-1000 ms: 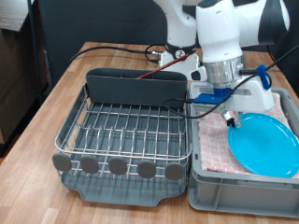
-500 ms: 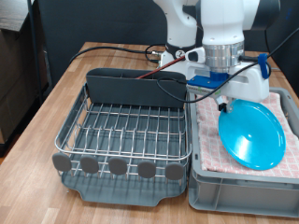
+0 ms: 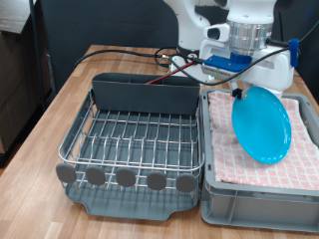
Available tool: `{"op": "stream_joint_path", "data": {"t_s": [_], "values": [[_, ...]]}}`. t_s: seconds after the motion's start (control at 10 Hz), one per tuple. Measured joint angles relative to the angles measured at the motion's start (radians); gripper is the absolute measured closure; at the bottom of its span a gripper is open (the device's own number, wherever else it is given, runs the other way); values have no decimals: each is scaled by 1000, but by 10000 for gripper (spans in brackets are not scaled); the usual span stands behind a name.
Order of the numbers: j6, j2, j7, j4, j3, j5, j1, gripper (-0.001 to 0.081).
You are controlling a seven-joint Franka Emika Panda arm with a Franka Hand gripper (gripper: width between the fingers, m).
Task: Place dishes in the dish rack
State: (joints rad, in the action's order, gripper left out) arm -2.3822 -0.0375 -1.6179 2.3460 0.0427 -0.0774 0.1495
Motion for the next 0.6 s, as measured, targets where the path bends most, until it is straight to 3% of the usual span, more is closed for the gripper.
{"op": "stream_joint_path", "data": {"t_s": [0.4, 0.6], "values": [[331, -21, 8, -154, 53, -79, 7, 780], [415, -17, 8, -207, 68, -103, 10, 780]]}}
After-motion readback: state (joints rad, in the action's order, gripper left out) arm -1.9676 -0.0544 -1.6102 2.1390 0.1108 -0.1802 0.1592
